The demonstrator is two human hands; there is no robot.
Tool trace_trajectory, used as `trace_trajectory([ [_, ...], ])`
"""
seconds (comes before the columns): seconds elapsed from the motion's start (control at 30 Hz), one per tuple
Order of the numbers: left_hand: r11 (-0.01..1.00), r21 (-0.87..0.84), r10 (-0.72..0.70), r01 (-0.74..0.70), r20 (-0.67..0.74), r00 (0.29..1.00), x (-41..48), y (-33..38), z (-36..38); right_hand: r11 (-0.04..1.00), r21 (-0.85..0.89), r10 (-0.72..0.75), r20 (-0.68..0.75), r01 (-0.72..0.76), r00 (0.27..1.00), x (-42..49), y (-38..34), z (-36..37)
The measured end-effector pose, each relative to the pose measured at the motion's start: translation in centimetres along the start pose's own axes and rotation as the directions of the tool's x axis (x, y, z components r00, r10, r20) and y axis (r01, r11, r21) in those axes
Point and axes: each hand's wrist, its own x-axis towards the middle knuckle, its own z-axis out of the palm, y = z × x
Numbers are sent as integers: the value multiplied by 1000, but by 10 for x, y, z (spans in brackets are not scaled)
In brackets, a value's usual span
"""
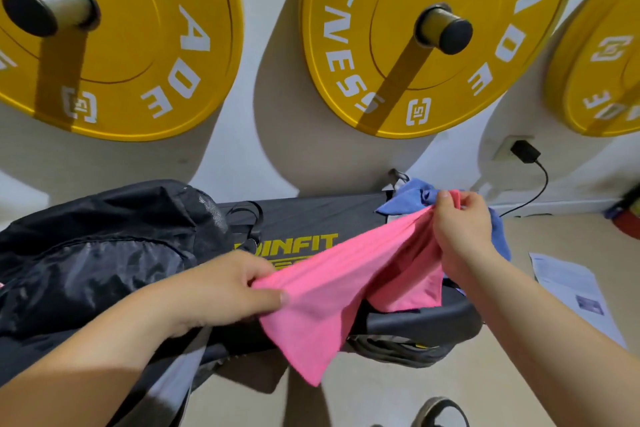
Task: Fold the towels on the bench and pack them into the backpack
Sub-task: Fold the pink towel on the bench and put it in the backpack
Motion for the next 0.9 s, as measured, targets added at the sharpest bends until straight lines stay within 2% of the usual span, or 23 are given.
trace_trajectory([
  [0.03,990,-139,1,-12,-73,997,-2,4,-4,1000,-5,20,-11,-20,1000,2,4,-4],
  [0.1,890,-451,-41,-66,-225,974,-5,13,-9,998,-25,50,29,-49,998,2,12,-7],
  [0.17,796,-589,-100,-141,-358,928,-9,22,-10,998,-25,60,115,-58,992,-4,11,-5],
  [0.23,775,-603,-128,-188,-443,887,-13,30,-6,999,13,46,193,-50,980,-14,-3,-2],
  [0.3,799,-564,-96,-210,-464,880,-17,37,1,995,97,2,289,-32,957,-34,-23,-2],
  [0.43,904,-368,29,-218,-456,890,-22,52,15,984,133,-171,539,117,824,-86,-44,-2],
  [0.53,920,-299,106,-252,-428,897,-15,50,19,989,113,-146,651,95,745,-103,-42,9],
  [0.6,876,-397,92,-274,-421,903,-12,51,22,994,85,-108,689,69,716,-106,-39,16],
  [0.7,801,-525,47,-287,-423,905,-9,53,28,996,92,-78,695,19,714,-110,-36,23],
  [0.9,835,-442,86,-328,-483,871,1,43,31,990,133,-121,716,35,688,-116,-43,28],
])
